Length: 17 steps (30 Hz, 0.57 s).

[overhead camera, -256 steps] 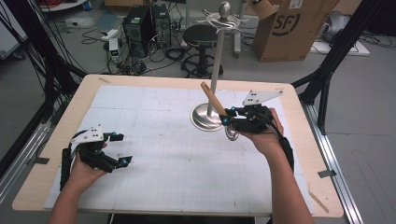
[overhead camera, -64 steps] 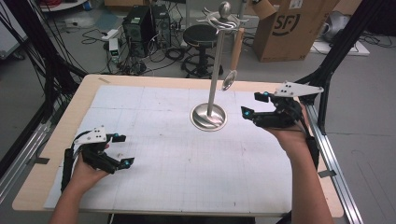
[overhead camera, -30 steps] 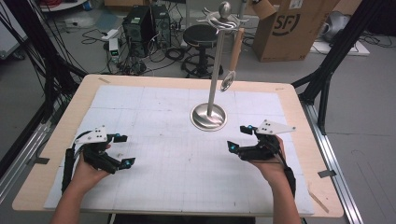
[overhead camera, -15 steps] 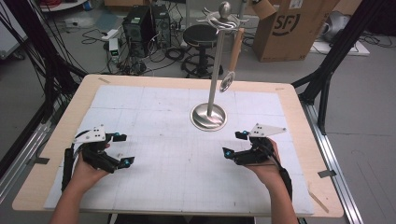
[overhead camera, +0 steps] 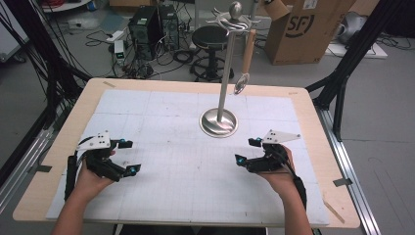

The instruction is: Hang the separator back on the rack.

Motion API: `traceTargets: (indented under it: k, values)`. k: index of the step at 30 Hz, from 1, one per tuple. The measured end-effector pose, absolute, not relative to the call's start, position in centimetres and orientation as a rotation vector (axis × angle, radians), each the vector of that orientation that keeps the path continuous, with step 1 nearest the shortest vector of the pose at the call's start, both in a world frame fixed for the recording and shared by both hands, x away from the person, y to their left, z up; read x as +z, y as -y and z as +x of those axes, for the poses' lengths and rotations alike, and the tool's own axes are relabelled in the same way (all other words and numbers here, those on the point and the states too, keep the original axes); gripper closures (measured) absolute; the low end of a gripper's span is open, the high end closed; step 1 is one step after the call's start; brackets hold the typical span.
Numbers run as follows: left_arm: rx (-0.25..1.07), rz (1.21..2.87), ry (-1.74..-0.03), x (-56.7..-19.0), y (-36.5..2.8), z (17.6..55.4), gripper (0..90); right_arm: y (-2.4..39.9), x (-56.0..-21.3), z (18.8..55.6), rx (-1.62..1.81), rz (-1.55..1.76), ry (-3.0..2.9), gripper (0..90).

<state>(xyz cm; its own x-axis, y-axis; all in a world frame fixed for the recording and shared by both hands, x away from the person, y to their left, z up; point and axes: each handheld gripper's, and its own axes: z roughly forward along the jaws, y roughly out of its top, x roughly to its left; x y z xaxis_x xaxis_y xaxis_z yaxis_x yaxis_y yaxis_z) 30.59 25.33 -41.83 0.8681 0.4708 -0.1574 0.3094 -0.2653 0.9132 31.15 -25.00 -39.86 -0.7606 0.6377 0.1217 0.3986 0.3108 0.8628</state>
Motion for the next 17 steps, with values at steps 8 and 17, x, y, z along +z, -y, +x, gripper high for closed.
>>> traceTargets:
  k: [8,17]
  values:
    - [0.167,1.878,-0.581,-41.91,-25.14,30.62,1.7,24.96,-39.96,31.19,1.427,0.941,-2.338,15.4]
    - [0.156,1.882,-0.584,-42.15,-24.94,30.82,1.7,25.05,-39.91,31.19,1.432,0.939,-2.337,15.4]
